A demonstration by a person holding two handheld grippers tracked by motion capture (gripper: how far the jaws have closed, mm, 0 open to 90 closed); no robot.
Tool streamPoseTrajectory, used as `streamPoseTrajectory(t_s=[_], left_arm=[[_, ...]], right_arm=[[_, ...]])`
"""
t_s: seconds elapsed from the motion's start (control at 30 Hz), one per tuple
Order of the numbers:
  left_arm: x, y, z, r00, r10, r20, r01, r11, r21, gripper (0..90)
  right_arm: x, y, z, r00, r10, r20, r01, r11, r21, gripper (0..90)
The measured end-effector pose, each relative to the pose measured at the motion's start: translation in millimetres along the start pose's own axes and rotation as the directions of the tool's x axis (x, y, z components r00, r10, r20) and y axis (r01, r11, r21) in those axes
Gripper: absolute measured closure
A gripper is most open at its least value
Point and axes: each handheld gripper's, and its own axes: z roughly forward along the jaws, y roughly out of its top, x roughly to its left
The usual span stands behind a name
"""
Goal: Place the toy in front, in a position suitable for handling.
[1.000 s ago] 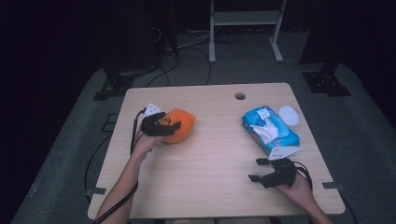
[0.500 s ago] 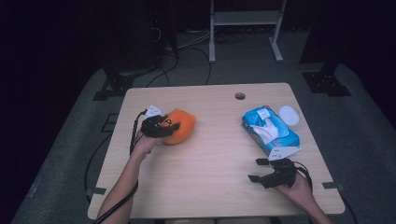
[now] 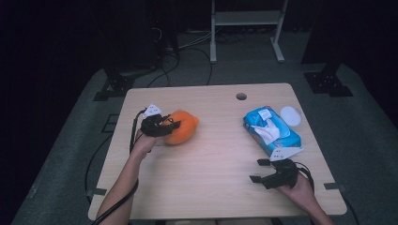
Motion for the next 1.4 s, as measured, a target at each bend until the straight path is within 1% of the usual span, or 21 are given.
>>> streamPoseTrajectory(t_s=[0.03, 0.2, 0.3, 0.4, 0.43, 0.47, 0.5, 0.53, 0.63, 0.67, 0.7, 0.8, 0.83, 0.87, 0.93, 0.97, 1.03, 1.23, 1.3, 1.33, 1.4], left_arm=[[-0.5, 1.3, -1.7, 0.9999, -0.013, 0.009, 0.013, 0.9998, -0.016, 49.4], [-7.9, 8.0, -6.9, 0.9993, -0.009, 0.036, 0.01, 0.9988, -0.049, 49.6], [-18.0, 13.9, -12.0, 0.9976, 0.007, 0.068, -0.002, 0.9965, -0.084, 49.5], [-31.4, 20.8, -17.1, 0.9944, 0.042, 0.097, -0.032, 0.9943, -0.102, 49.5], [-31.4, 20.8, -17.1, 0.9944, 0.042, 0.097, -0.032, 0.9943, -0.102, 49.5], [-37.1, 23.5, -19.1, 0.9925, 0.057, 0.109, -0.045, 0.993, -0.109, 49.5], [-46.6, 27.8, -22.2, 0.9885, 0.076, 0.13, -0.06, 0.9908, -0.121, 49.5], [-50.1, 29.3, -23.4, 0.987, 0.084, 0.137, -0.067, 0.99, -0.124, 49.5], [-64.5, 33.4, -27.7, 0.9792, 0.113, 0.168, -0.091, 0.9865, -0.137, 49.5], [-64.5, 33.4, -27.7, 0.9792, 0.113, 0.168, -0.091, 0.9865, -0.137, 49.4], [-74.8, 34.6, -29.5, 0.973, 0.132, 0.189, -0.106, 0.9842, -0.142, 49.4], [-90.3, 33.4, -29.2, 0.9627, 0.16, 0.218, -0.132, 0.9816, -0.139, 49.3], [-96.4, 31.8, -28.0, 0.9574, 0.172, 0.232, -0.145, 0.9807, -0.131, 49.3], [-96.4, 31.8, -28.0, 0.9574, 0.172, 0.232, -0.145, 0.9807, -0.131, 49.2], [-104.4, 28.5, -24.5, 0.9503, 0.183, 0.252, -0.156, 0.9801, -0.123, 49.2], [-112.4, 23.4, -19.2, 0.9442, 0.182, 0.274, -0.158, 0.9815, -0.108, 49.2], [-119.7, 17.8, -13.9, 0.9383, 0.182, 0.294, -0.16, 0.9824, -0.097, 49.2], [-135.8, 4.4, -3.9, 0.9252, 0.176, 0.336, -0.162, 0.9844, -0.07, 49.1], [-137.5, 3.2, -3.3, 0.9239, 0.176, 0.34, -0.163, 0.9843, -0.067, 49.1], [-141.8, 0.6, -2.3, 0.9213, 0.184, 0.342, -0.173, 0.9829, -0.063, 49.0], [-145.2, -2.1, -1.5, 0.9188, 0.184, 0.349, -0.172, 0.9829, -0.066, 49.0]], right_arm=[[0.1, -0.1, 0.1, 1.0, 0.0, 0.0, 0.0, 1.0, 0.001, 23.1], [-0.3, 0.1, 0.1, 1.0, 0.001, 0.0, -0.001, 1.0, -0.001, 23.1], [-0.7, 0.1, -0.1, 1.0, 0.003, 0.001, -0.003, 1.0, -0.001, 23.1], [-1.2, 0.1, -0.5, 1.0, 0.006, 0.002, -0.006, 1.0, -0.004, 23.1], [-1.2, 0.1, -0.5, 1.0, 0.006, 0.002, -0.006, 1.0, -0.004, 23.1], [-1.6, 0.1, -1.0, 1.0, 0.008, 0.004, -0.008, 1.0, -0.004, 23.1], [-1.8, 0.1, -1.4, 1.0, 0.007, 0.005, -0.007, 1.0, -0.006, 23.1], [-2.0, 0.0, -1.8, 1.0, 0.006, 0.006, -0.006, 1.0, -0.007, 23.1], [-2.3, 0.0, -2.9, 0.9999, 0.009, 0.01, -0.009, 0.9999, -0.012, 23.1], [-2.6, 0.0, -3.6, 0.9999, 0.007, 0.012, -0.007, 0.9999, -0.012, 23.1], [-3.2, 0.0, -4.4, 0.9999, 0.006, 0.015, -0.006, 0.9999, -0.012, 23.1], [-4.5, -0.2, -6.0, 0.9997, 0.009, 0.022, -0.009, 0.9998, -0.016, 23.1], [-5.2, -0.1, -6.9, 0.9996, 0.009, 0.025, -0.009, 0.9999, -0.015, 23.1], [-5.2, -0.1, -6.9, 0.9996, 0.009, 0.025, -0.009, 0.9999, -0.015, 23.1], [-6.2, -0.3, -8.8, 0.9995, 0.014, 0.03, -0.013, 0.9997, -0.021, 23.1], [-7.1, -0.5, -10.8, 0.9993, 0.01, 0.035, -0.01, 0.9996, -0.026, 23.1], [-7.2, -0.7, -12.4, 0.9991, 0.012, 0.04, -0.011, 0.9995, -0.028, 23.1], [-9.4, -1.1, -15.7, 0.9988, 0.014, 0.048, -0.013, 0.9992, -0.038, 23.1], [-9.5, -1.0, -16.0, 0.9987, 0.015, 0.048, -0.013, 0.9992, -0.038, 23.1], [-9.9, -0.9, -16.5, 0.9986, 0.013, 0.051, -0.011, 0.9993, -0.037, 23.1], [-10.3, -0.7, -17.1, 0.9983, 0.01, 0.057, -0.008, 0.9993, -0.038, 23.1]])
